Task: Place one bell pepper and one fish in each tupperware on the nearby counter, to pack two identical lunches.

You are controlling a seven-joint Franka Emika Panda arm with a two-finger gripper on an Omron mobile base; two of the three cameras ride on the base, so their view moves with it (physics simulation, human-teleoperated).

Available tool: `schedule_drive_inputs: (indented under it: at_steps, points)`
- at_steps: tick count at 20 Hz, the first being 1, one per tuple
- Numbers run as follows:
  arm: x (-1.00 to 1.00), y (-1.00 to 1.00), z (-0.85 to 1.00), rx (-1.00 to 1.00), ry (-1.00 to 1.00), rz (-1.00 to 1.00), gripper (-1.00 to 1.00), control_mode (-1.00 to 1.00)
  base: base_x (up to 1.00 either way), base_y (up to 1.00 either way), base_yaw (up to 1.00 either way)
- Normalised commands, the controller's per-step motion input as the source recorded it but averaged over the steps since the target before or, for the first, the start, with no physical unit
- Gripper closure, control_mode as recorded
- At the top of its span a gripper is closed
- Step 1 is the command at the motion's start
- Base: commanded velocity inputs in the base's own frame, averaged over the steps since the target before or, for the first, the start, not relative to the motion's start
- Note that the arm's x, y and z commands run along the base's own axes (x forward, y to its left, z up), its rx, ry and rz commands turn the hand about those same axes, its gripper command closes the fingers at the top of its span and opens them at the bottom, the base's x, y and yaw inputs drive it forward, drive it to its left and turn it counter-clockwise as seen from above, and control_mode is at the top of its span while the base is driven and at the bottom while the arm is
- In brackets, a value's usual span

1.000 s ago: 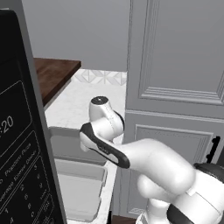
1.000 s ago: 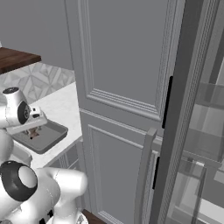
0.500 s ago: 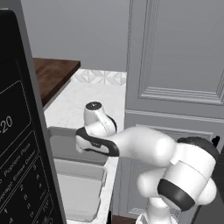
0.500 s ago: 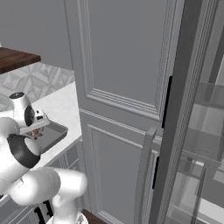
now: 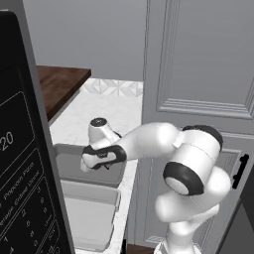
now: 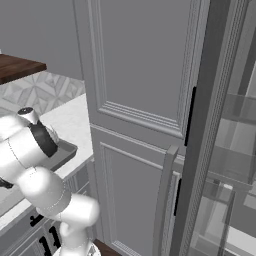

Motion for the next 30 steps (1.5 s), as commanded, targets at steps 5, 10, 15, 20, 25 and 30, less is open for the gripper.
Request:
schedule_drive_inputs:
  at_steps: [5,10,15,20,25,30]
  points:
    - [0.39,0.27,-0.39,-0.02,0.03,0.0,1.0,-1.0,0.0,0.0,0.0]
    - [0.23,0.28,-0.28,-0.05,0.0,0.0,-1.0,-1.0,0.0,0.0,0.0]
    - [0.04,0.06,-0.01,-0.02,0.0,0.0,-1.0,-1.0,0.0,0.0,0.0]
    - [-0.04,-0.04,0.27,0.0,-0.02,-0.06,-1.0,-1.0,0.0,0.0,0.0]
    - [-0.3,-0.16,0.39,0.0,-0.05,-0.09,-1.0,-1.0,0.0,0.0,0.0]
    - [-0.83,-0.52,0.32,0.0,-0.16,-0.08,-1.0,-1.0,0.0,0.0,0.0]
